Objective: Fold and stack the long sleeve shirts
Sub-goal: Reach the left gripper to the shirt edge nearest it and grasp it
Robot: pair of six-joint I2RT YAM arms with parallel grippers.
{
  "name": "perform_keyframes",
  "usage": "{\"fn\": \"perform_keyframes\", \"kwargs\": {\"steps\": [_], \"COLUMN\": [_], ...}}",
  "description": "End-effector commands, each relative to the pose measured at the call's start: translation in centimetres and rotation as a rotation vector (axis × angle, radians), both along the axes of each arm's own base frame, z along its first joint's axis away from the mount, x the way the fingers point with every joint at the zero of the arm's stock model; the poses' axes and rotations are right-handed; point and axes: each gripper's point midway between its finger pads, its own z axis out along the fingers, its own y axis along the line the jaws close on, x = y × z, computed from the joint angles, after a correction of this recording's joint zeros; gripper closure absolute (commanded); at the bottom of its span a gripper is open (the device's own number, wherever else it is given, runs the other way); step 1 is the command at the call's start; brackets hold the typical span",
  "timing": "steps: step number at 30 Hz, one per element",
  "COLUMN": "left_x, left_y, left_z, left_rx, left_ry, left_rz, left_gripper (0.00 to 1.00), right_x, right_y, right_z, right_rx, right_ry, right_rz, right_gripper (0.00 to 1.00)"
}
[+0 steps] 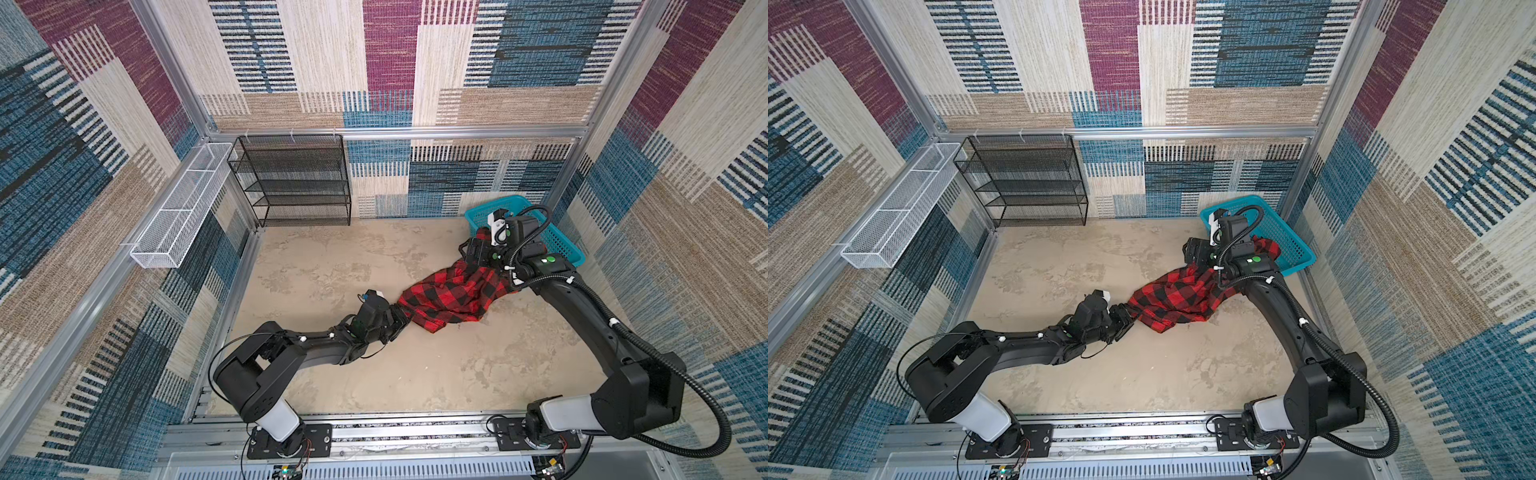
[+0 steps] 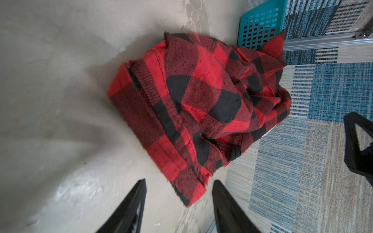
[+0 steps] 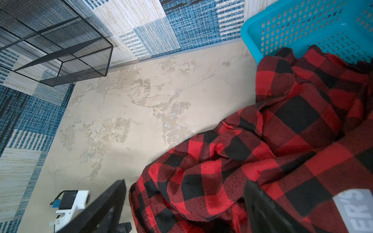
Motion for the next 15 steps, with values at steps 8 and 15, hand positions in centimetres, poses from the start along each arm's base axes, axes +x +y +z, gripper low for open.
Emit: {"fn": "perform_keyframes", "kwargs": {"steps": [8,15], "left_x": [0.1,-1.3], "left_y": [-2.3,-2.2], "left_z": [1.0,-0.1], "left_rx": [-0.087,-0.082], "left_ry": [-0.064,-0.058], "left_rz": [-0.007,-0.003], "left_gripper": [0.54,0.56], "right_x": [0.2,0.2], "right_y": [-0.3,0.0], "right_z": [0.6,0.5], "right_rx": [0.015,0.026], "right_ry": [-0.032,-0.026], "right_rz": [0.028,0.047], "right_gripper": [0.07,0.07]}}
